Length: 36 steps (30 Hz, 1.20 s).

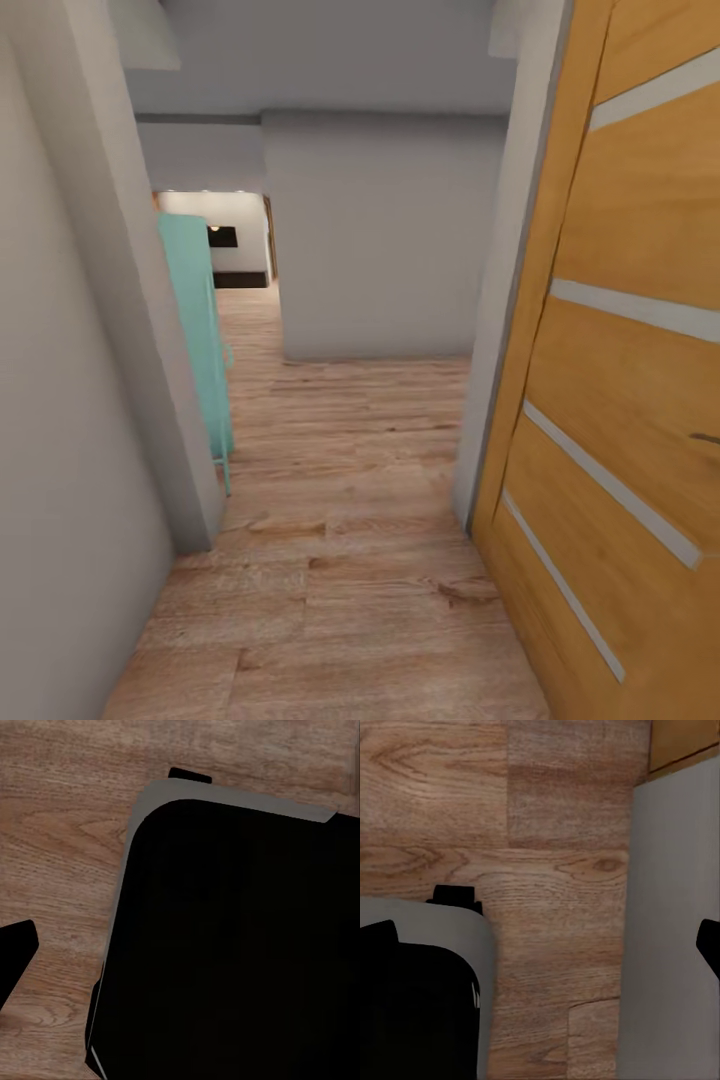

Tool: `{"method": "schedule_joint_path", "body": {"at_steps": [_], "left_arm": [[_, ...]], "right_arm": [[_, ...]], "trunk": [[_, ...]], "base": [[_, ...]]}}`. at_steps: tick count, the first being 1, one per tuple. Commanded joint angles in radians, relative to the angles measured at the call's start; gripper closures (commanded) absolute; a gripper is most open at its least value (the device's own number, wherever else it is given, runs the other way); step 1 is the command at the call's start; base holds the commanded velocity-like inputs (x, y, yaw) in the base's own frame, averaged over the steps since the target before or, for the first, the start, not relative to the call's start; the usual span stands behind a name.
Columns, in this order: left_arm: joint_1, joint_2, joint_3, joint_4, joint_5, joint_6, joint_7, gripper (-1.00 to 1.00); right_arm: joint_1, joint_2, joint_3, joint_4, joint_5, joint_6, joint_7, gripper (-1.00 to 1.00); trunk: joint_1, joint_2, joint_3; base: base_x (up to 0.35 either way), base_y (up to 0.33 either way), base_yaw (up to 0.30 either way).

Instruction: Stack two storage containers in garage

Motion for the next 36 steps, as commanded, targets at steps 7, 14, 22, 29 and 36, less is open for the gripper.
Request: {"method": "schedule_joint_path", "body": {"at_steps": [7,14,22,29,36], "left_arm": [[0.000,0.000,0.000,0.000,0.003,-0.002,0.002,-1.00],[0.000,0.000,0.000,0.000,0.003,-0.002,0.002,-1.00],[0.000,0.000,0.000,0.000,0.003,-0.002,0.002,-1.00],[0.000,0.000,0.000,0.000,0.003,-0.002,0.002,-1.00],[0.000,0.000,0.000,0.000,0.005,-0.001,0.002,-1.00]], "right_arm": [[-0.001,0.000,0.008,0.003,-0.009,-0.006,0.000,-1.00],[-0.001,0.000,0.012,0.003,-0.010,-0.004,0.000,-1.00],[-0.001,-0.003,0.012,0.003,-0.011,-0.001,0.003,-1.00],[-0.001,-0.001,0.007,0.003,-0.009,-0.005,0.002,-1.00],[-0.001,-0.003,0.005,0.003,-0.010,-0.006,0.002,-1.00]], "trunk": [[0.001,0.000,-0.001],[0.001,0.000,-0.001],[0.001,0.000,-0.001],[0.001,0.000,-0.001],[0.001,0.000,-0.001]], "base": [[0.322,0.000,0.080],[0.322,0.000,0.003],[0.322,0.000,0.000],[0.322,0.000,0.000],[0.322,0.000,0.000]]}}
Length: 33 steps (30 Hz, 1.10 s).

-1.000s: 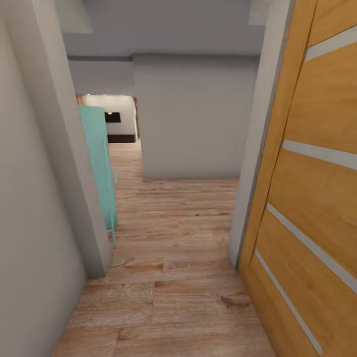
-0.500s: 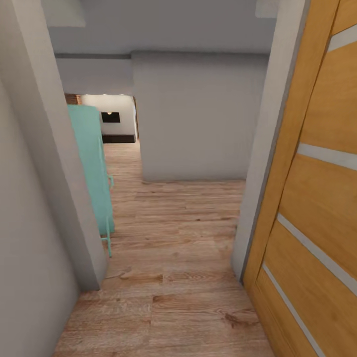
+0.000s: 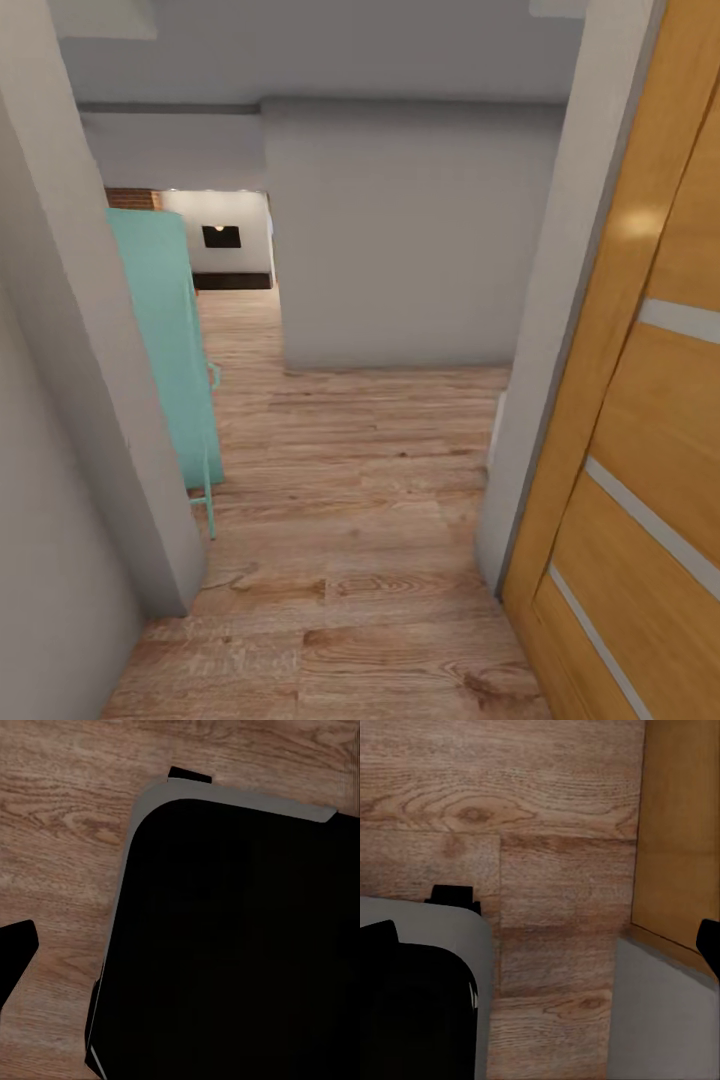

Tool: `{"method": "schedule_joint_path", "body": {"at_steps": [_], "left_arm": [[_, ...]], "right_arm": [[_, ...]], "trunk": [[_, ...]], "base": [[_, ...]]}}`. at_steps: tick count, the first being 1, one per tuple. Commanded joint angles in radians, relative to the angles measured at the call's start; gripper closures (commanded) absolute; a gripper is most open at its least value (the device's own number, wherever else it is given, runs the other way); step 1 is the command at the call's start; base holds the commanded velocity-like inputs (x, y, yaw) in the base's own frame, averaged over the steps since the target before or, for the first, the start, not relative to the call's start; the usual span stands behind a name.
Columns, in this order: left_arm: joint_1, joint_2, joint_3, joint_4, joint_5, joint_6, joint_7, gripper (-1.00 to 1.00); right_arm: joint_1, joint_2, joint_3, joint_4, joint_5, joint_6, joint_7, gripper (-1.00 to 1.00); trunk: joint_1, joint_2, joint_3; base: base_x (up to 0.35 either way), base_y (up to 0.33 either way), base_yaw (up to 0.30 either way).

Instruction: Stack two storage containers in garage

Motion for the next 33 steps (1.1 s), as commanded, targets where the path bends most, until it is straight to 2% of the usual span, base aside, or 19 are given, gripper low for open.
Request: {"method": "schedule_joint_path", "body": {"at_steps": [1,33], "left_arm": [[0.000,0.000,0.000,0.000,0.003,-0.002,0.002,-1.00],[0.000,-0.002,-0.001,0.001,0.002,-0.001,0.002,-1.00]], "right_arm": [[-0.001,0.001,0.008,0.003,-0.009,-0.006,0.000,-1.00],[-0.001,0.011,0.004,0.003,-0.019,0.002,-0.002,-1.00]], "trunk": [[0.001,0.000,-0.001],[0.001,0.000,-0.001]], "base": [[0.322,0.000,0.000],[0.322,0.000,0.000]]}}
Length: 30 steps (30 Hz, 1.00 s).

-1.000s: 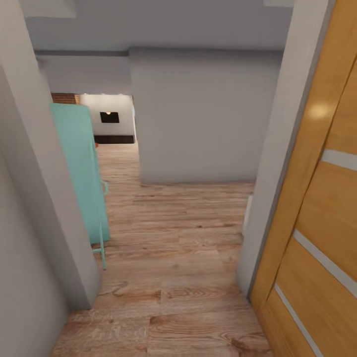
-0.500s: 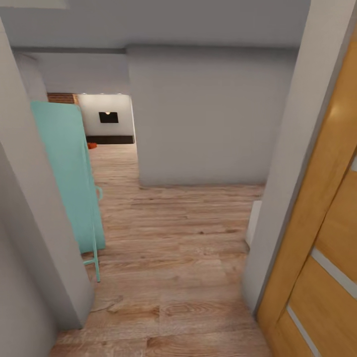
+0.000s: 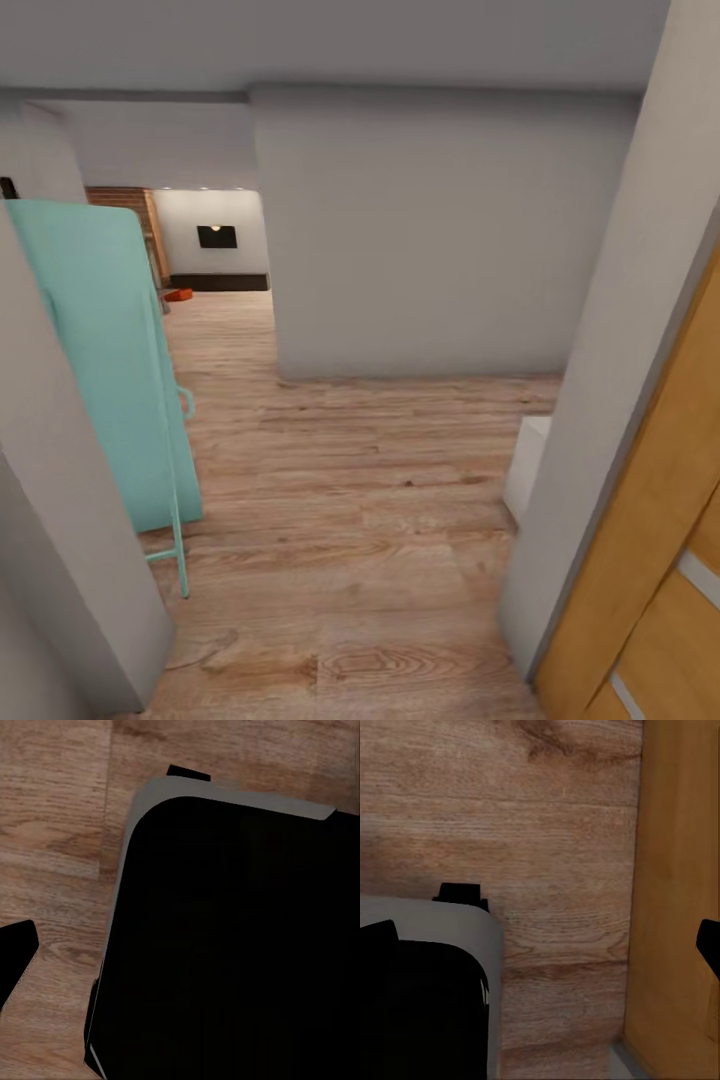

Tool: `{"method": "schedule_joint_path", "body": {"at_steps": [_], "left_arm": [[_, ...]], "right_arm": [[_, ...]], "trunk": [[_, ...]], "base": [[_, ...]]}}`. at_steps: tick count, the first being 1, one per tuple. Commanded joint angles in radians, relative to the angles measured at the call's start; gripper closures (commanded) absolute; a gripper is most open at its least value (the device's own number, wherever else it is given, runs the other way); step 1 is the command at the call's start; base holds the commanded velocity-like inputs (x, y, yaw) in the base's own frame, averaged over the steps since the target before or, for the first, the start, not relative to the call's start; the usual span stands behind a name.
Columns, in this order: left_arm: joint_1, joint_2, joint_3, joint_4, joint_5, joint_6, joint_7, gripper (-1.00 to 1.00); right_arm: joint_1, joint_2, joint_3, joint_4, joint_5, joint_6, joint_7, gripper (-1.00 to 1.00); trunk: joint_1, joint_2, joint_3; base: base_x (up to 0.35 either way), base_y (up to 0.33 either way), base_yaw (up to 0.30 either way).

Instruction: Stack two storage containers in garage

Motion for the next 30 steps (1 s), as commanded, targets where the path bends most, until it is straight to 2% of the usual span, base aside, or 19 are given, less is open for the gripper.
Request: {"method": "schedule_joint_path", "body": {"at_steps": [1,30], "left_arm": [[0.000,0.000,0.000,0.000,0.004,-0.002,0.002,-1.00],[0.000,0.000,0.000,0.000,0.005,0.002,0.002,-1.00]], "right_arm": [[-0.001,0.000,0.008,0.003,-0.008,-0.006,0.000,-1.00],[-0.001,0.001,0.001,0.003,-0.016,-0.004,-0.003,-1.00]], "trunk": [[0.001,0.000,-0.001],[0.001,0.000,-0.001]], "base": [[0.322,0.000,0.000],[0.322,0.000,0.000]]}}
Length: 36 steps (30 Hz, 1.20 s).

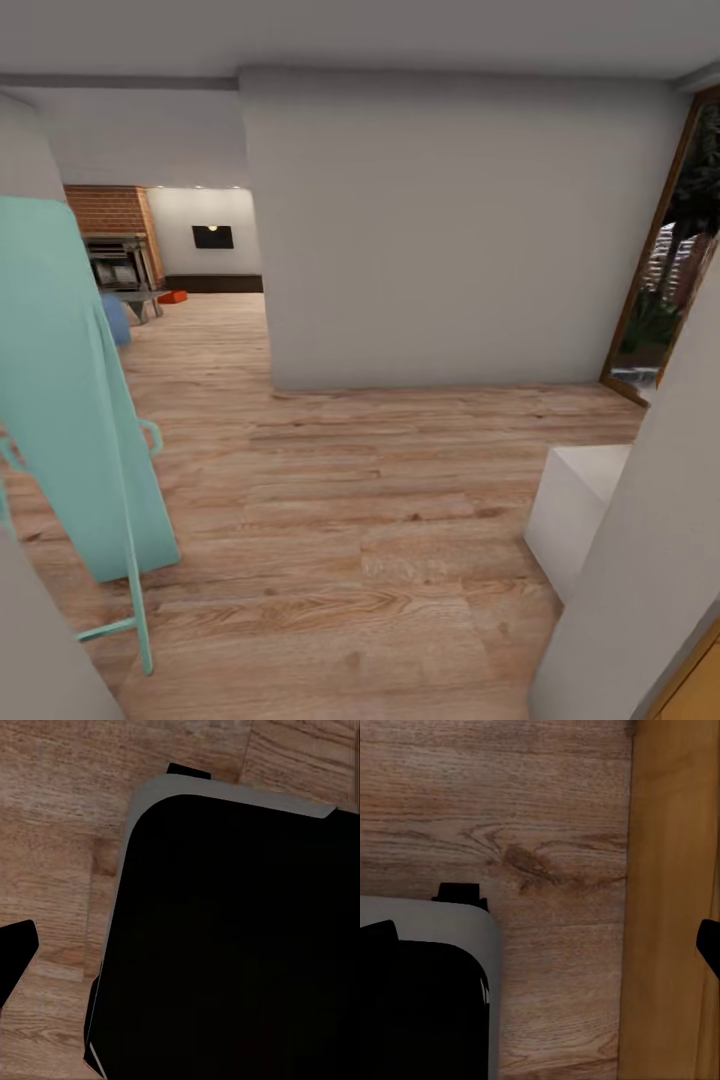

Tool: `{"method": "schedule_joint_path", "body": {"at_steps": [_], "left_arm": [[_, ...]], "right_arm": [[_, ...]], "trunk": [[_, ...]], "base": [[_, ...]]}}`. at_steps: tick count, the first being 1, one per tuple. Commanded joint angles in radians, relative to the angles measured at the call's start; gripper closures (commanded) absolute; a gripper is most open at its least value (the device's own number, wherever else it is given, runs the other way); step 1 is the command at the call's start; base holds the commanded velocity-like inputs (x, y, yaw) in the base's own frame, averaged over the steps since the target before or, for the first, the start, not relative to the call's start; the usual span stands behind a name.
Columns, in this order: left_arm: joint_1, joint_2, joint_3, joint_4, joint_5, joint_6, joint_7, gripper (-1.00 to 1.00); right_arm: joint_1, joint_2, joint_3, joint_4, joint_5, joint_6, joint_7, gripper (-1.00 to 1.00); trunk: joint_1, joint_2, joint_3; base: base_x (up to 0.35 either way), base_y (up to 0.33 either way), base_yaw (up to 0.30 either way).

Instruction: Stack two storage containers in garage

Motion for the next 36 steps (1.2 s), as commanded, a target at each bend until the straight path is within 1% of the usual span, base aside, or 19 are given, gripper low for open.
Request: {"method": "schedule_joint_path", "body": {"at_steps": [1,14,36], "left_arm": [[0.000,0.000,0.000,0.000,0.004,-0.002,0.002,-1.00],[0.000,0.000,0.000,0.000,0.004,-0.002,0.002,-1.00],[0.000,0.000,0.000,0.000,0.004,0.002,0.002,-1.00]], "right_arm": [[-0.001,0.000,0.008,0.003,-0.009,-0.006,0.000,-1.00],[-0.001,-0.001,0.015,0.003,0.000,-0.006,0.001,-1.00],[-0.001,-0.001,0.017,0.003,0.002,-0.006,0.001,-1.00]], "trunk": [[0.001,0.000,-0.001],[0.001,0.000,-0.001],[0.001,0.000,-0.001]], "base": [[0.322,0.000,0.000],[0.322,0.000,0.000],[0.322,0.000,0.000]]}}
